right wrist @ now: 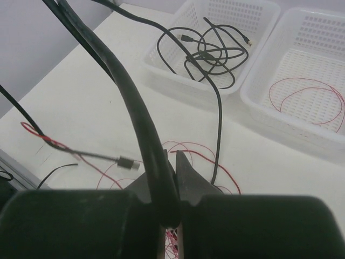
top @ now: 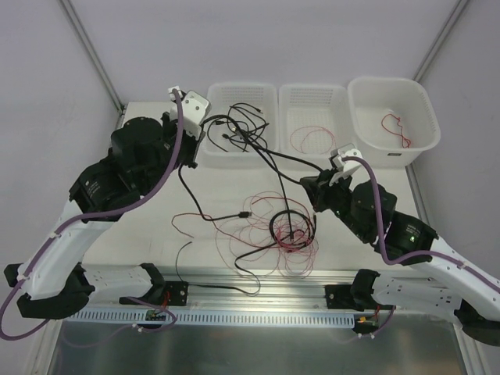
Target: Untangle the cables
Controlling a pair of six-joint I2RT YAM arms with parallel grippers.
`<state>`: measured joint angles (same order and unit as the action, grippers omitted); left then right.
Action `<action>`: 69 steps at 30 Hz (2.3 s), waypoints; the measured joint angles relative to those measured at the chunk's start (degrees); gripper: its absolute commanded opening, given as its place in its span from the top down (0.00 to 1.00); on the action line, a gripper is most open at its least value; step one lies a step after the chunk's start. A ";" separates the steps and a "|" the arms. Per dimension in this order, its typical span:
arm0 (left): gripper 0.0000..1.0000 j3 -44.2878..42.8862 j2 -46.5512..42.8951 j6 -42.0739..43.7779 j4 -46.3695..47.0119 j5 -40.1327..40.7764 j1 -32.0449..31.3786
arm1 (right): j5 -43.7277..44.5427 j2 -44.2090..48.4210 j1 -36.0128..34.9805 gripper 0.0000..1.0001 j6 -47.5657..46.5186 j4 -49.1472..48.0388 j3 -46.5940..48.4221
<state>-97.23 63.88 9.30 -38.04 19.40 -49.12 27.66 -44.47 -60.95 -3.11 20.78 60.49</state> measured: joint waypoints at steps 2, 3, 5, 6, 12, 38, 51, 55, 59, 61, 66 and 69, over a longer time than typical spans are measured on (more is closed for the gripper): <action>1.00 0.04 0.09 2.51 -1.46 5.66 -0.04 | 0.02 0.17 0.00 0.99 0.11 -0.07 0.00; 1.00 0.07 0.09 3.50 -2.03 7.15 -0.02 | 0.02 0.28 0.00 0.99 0.13 -0.13 0.00; 1.00 -0.04 -0.17 3.76 -2.34 7.87 -0.02 | 0.02 0.33 0.00 0.99 0.15 -0.46 0.00; 1.00 -0.17 -0.46 3.63 -2.40 7.32 -0.04 | 0.02 0.33 0.00 0.99 0.20 -0.59 -0.02; 1.00 -2.16 -6.01 5.49 -2.16 2.08 -0.42 | -0.55 0.31 -0.09 0.99 1.01 -2.54 -0.11; 1.00 14.73 -4.04 6.56 15.61 11.32 -5.68 | -9.88 -13.35 0.09 0.39 1.81 3.08 -2.51; 1.00 14.75 -0.31 -6.86 14.80 -2.84 -1.01 | -18.69 -8.70 -7.41 0.23 -3.93 0.39 -7.74; 1.00 14.67 -0.15 -9.66 14.73 -4.90 -0.09 | -16.85 -7.30 -10.93 0.14 -5.31 1.38 -7.50; 1.00 14.56 -0.15 -12.02 14.75 -6.60 1.68 | -12.39 -5.79 -13.60 0.04 -6.54 6.82 -4.07; 1.00 14.56 -0.15 -13.14 14.75 -7.56 2.67 | -9.92 -5.20 -14.21 0.01 -6.62 9.86 -1.44; 1.00 14.95 -0.15 -15.10 14.75 -8.52 4.61 | -2.36 -2.43 -14.62 0.03 -5.60 18.69 4.37; 1.00 15.87 -0.31 -16.06 14.64 -8.50 5.79 | 1.51 -0.02 -14.64 0.03 -3.82 24.48 6.40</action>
<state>-81.36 63.57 -6.76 -23.40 10.90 -43.33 29.17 -44.49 -75.59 -6.94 45.25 66.89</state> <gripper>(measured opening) 0.050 0.969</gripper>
